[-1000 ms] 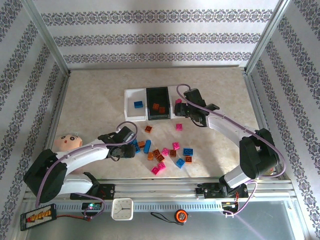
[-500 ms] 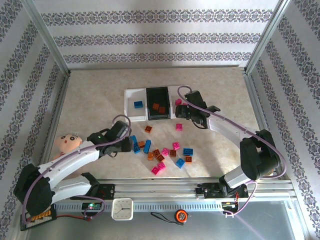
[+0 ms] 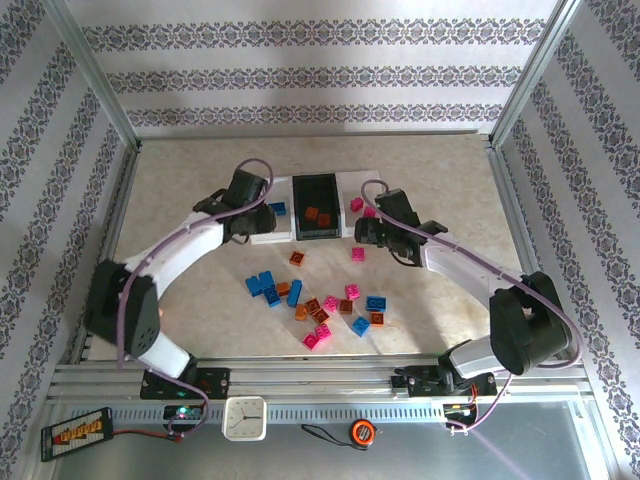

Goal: Sort the legos into containers by color
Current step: Place the lego in the container.

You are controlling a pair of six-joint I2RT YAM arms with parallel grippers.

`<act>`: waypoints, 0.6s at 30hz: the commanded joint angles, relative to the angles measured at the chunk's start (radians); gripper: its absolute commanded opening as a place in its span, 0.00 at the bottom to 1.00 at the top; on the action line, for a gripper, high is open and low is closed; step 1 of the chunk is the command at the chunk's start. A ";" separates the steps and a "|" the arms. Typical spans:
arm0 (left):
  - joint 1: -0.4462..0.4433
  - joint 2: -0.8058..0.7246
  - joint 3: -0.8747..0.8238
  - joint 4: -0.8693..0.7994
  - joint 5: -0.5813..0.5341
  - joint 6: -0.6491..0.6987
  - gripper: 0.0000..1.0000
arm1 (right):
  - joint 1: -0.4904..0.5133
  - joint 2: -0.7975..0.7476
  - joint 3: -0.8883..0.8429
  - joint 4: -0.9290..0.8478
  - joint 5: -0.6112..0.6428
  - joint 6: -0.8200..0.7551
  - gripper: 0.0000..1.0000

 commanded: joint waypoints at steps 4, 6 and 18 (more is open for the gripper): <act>0.036 0.164 0.173 -0.009 -0.007 0.053 0.35 | 0.033 -0.041 -0.029 -0.014 -0.002 0.026 0.74; 0.038 0.183 0.203 -0.013 -0.011 0.048 0.47 | 0.043 -0.048 -0.031 -0.033 -0.006 0.026 0.75; 0.019 -0.130 0.030 0.124 0.127 -0.054 0.94 | 0.099 -0.142 -0.105 -0.107 -0.029 0.048 0.76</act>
